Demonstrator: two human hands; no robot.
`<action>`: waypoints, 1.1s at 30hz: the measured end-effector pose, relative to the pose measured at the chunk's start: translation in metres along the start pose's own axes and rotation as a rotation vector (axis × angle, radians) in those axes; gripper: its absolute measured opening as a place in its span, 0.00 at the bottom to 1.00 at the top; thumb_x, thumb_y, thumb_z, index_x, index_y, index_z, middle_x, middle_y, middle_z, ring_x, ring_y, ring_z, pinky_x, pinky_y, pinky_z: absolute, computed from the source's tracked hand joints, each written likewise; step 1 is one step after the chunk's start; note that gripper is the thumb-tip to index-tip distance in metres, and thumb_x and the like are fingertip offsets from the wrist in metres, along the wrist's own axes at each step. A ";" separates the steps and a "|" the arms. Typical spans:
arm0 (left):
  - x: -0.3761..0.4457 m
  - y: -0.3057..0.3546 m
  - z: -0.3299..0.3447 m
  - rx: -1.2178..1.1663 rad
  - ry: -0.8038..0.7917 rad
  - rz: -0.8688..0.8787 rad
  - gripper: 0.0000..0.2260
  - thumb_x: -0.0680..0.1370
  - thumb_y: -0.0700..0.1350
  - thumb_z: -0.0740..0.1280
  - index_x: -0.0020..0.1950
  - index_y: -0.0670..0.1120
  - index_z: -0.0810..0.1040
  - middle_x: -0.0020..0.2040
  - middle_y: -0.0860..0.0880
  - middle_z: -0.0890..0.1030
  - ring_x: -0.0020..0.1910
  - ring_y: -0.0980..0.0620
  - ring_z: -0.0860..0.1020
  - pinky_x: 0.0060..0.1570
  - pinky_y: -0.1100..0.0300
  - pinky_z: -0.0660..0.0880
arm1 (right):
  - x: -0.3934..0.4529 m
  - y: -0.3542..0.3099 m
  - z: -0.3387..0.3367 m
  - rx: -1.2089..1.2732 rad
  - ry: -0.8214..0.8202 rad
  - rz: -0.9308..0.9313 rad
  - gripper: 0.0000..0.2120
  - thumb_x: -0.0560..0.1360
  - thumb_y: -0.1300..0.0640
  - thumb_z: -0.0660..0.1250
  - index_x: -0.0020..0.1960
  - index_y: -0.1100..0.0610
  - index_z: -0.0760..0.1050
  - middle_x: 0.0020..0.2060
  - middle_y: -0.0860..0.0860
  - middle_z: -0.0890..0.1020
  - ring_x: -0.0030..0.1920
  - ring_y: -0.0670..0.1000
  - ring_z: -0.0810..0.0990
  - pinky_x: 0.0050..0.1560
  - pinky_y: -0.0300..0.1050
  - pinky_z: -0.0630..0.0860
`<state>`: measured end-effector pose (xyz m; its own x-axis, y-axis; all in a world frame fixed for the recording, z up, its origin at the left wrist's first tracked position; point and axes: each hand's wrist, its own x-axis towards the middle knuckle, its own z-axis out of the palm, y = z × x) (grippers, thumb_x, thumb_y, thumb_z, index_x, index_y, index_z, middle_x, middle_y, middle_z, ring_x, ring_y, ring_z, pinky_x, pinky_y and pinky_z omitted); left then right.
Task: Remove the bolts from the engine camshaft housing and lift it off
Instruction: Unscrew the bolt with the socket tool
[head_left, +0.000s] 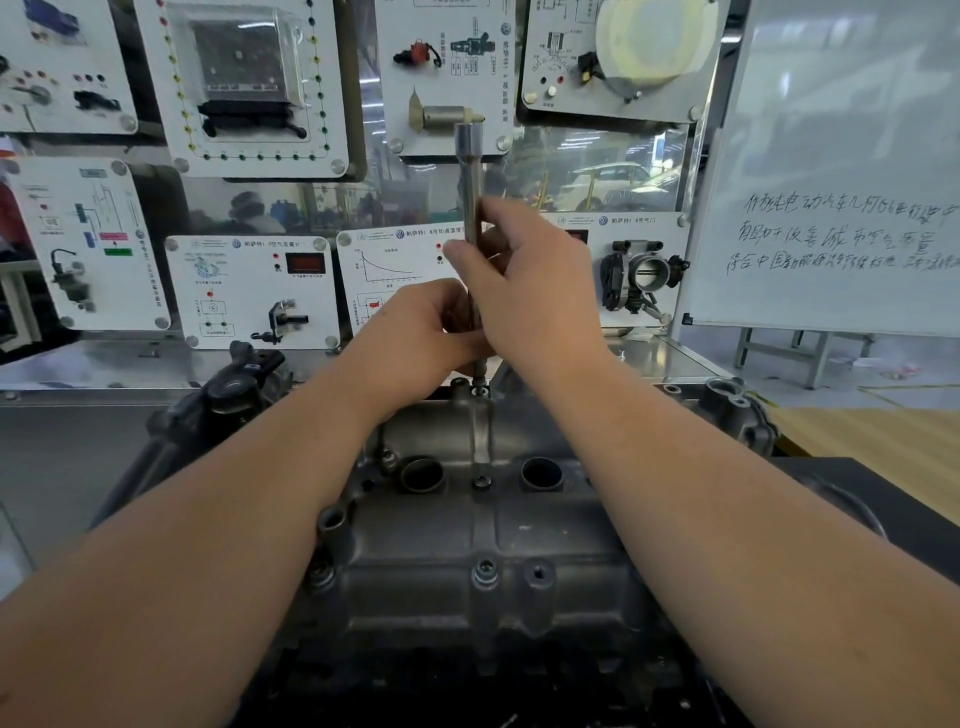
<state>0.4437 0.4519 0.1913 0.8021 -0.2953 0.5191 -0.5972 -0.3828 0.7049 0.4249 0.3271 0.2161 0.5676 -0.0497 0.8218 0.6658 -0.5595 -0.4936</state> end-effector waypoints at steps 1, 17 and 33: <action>0.000 -0.001 0.000 0.012 0.006 -0.002 0.22 0.66 0.49 0.72 0.55 0.38 0.80 0.43 0.42 0.85 0.45 0.39 0.84 0.52 0.40 0.80 | 0.000 0.000 -0.001 -0.017 -0.008 -0.006 0.05 0.79 0.55 0.68 0.53 0.54 0.79 0.34 0.44 0.79 0.37 0.45 0.76 0.40 0.40 0.70; -0.001 -0.003 -0.002 0.076 -0.014 0.032 0.23 0.66 0.57 0.70 0.53 0.42 0.81 0.41 0.45 0.85 0.42 0.42 0.84 0.51 0.39 0.80 | 0.002 0.002 -0.002 -0.051 -0.025 0.010 0.09 0.80 0.53 0.66 0.57 0.56 0.78 0.37 0.49 0.80 0.39 0.51 0.79 0.41 0.44 0.73; -0.001 -0.001 0.001 0.071 0.017 0.033 0.27 0.65 0.57 0.71 0.53 0.38 0.79 0.42 0.43 0.84 0.43 0.42 0.84 0.53 0.38 0.79 | 0.005 0.003 0.000 -0.070 -0.041 0.021 0.10 0.82 0.52 0.63 0.55 0.58 0.76 0.39 0.52 0.83 0.41 0.52 0.81 0.44 0.47 0.77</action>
<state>0.4437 0.4523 0.1896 0.7815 -0.2941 0.5503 -0.6221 -0.4343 0.6514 0.4297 0.3257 0.2189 0.6018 -0.0287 0.7981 0.6185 -0.6155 -0.4885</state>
